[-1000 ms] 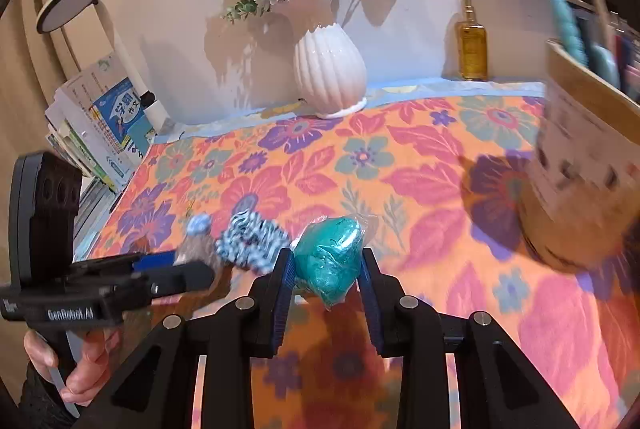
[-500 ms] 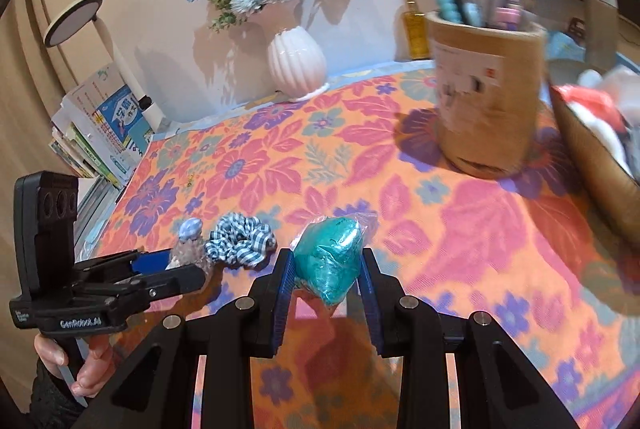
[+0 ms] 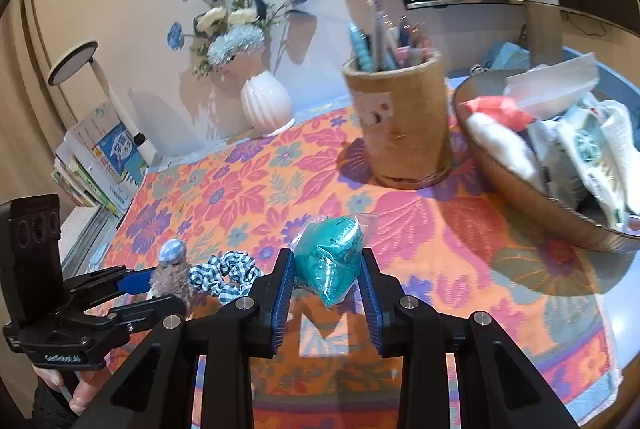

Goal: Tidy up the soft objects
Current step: 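Carry the plush bear and teal pouch into the glass bowl and open both grippers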

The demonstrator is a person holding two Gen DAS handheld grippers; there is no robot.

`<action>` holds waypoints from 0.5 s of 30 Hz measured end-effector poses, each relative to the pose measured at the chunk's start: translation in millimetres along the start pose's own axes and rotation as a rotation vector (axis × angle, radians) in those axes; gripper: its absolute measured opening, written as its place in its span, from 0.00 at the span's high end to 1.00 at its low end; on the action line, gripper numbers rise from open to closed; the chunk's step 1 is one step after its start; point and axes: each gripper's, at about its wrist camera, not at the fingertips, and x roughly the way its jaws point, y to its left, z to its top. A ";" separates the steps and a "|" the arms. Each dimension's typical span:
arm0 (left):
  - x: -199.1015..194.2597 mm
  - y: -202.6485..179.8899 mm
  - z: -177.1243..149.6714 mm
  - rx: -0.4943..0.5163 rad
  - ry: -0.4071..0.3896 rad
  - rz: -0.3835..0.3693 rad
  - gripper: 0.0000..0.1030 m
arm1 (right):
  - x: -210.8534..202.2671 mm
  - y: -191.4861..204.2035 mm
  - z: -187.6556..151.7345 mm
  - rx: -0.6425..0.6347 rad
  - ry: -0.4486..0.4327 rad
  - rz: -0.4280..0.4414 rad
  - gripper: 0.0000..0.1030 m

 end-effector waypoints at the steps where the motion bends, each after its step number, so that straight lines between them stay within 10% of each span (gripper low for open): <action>1: 1.1 -5.3 1.8 0.012 0.000 -0.002 0.50 | -3.2 -2.9 0.4 0.002 -0.006 -0.002 0.70; 15: 44.2 -100.4 91.6 0.173 -0.073 -0.097 0.50 | -88.8 -72.2 36.3 0.049 -0.211 -0.150 0.70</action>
